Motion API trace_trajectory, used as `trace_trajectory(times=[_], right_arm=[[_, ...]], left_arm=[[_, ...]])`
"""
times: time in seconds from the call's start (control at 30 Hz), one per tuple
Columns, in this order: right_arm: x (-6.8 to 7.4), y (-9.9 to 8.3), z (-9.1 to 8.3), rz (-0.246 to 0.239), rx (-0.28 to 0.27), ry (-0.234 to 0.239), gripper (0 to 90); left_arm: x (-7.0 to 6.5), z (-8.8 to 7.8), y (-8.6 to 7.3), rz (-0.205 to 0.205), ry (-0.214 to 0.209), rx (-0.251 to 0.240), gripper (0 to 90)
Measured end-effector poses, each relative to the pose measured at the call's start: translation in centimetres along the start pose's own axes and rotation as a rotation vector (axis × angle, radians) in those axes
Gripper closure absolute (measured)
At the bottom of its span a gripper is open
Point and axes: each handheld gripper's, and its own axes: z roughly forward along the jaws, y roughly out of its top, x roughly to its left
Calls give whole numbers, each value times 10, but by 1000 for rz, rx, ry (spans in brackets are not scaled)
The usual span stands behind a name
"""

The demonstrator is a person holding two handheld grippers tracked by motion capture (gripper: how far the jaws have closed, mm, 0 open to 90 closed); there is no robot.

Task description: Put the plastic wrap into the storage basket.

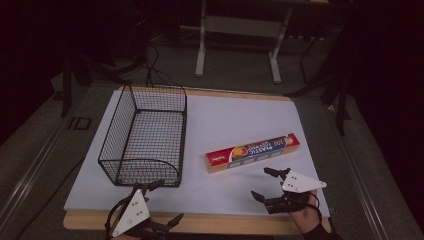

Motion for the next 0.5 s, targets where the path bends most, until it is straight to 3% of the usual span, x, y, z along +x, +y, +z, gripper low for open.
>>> trace_trajectory(times=[0.5], right_arm=[[-2, 1, 1, 18, 71, 12, 102]], left_arm=[[-1, 1, 0, 9, -4, 5, 17]])
